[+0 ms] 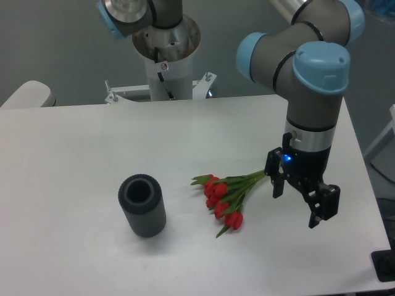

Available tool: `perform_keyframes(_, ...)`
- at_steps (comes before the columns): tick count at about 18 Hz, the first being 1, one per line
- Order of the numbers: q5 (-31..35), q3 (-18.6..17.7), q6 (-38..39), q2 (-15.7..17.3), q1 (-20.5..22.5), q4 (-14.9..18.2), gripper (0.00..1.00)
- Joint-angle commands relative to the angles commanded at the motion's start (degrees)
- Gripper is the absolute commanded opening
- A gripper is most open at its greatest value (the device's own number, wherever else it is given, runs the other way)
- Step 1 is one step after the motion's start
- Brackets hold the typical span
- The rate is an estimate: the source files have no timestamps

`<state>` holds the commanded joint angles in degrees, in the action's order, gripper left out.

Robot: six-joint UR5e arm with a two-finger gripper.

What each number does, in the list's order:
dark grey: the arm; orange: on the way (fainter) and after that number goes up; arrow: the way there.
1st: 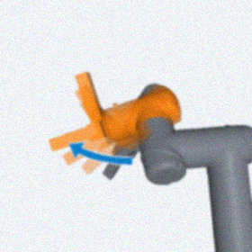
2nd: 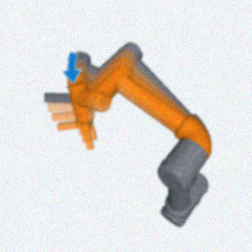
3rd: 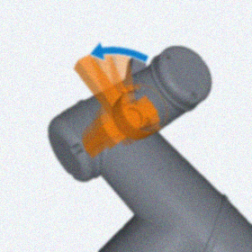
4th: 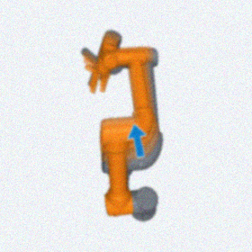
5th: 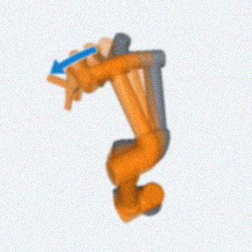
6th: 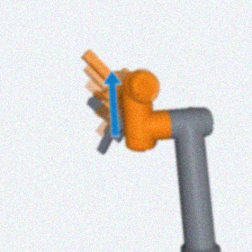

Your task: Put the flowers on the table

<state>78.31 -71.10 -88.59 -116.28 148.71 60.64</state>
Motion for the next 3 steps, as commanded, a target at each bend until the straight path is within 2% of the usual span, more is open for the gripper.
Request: perform_keyframes(3, 0.0, 0.0, 0.0, 0.0, 0.0, 0.0, 1.0)
